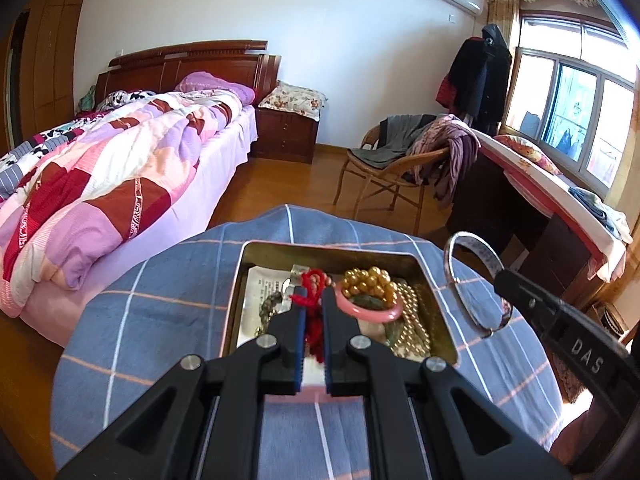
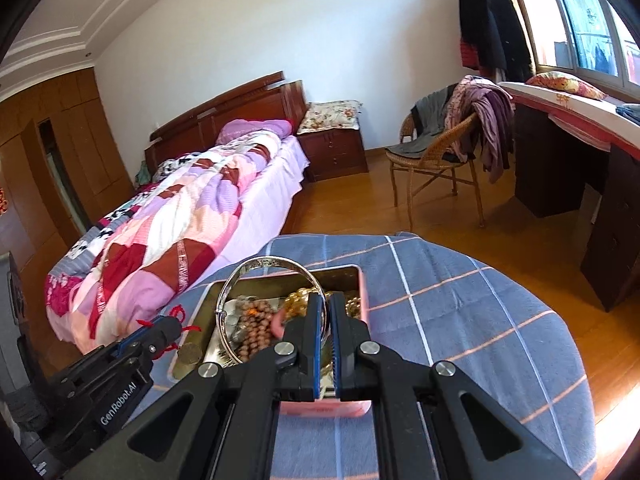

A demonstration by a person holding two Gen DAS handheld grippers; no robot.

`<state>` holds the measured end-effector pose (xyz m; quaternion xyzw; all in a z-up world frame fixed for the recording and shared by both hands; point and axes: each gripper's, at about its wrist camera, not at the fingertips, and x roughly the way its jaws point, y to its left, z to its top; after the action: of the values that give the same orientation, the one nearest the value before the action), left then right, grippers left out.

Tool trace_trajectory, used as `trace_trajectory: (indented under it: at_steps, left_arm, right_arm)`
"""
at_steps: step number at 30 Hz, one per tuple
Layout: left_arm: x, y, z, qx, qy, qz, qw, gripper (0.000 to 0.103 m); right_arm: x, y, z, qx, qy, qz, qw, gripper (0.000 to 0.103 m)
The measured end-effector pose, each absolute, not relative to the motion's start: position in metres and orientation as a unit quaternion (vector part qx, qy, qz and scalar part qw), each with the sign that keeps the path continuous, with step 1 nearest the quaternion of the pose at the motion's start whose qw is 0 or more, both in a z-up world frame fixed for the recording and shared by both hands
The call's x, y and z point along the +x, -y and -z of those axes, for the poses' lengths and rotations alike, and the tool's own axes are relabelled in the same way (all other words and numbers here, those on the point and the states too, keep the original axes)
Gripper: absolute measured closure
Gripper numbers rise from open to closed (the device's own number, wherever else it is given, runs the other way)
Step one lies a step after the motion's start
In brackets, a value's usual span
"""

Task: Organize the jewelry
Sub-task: 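Carry the red string and silver bangle over the pink tin with both tools, then open the left tool into the tin while the right tool releases the bangle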

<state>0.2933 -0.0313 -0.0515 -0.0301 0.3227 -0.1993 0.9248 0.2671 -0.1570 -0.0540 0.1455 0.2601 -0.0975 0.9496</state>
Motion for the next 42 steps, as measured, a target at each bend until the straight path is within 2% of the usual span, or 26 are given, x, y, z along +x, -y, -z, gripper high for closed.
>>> trace_trajectory:
  at_steps: [14,35,42]
  left_arm:
    - [0.339,0.058,0.094,-0.027,-0.369,0.171,0.913,0.096]
    - [0.337,0.069,0.098,0.059,-0.327,0.120,0.935,0.096]
    - [0.340,0.068,0.096,0.054,-0.328,0.121,0.935,0.096]
  right_arm:
    - [0.327,0.163,0.102,0.145,-0.284,0.123,0.940,0.100]
    - [0.339,0.149,0.122,0.080,-0.313,0.144,0.935,0.099]
    - [0.341,0.151,0.125,0.083,-0.317,0.139,0.934,0.099]
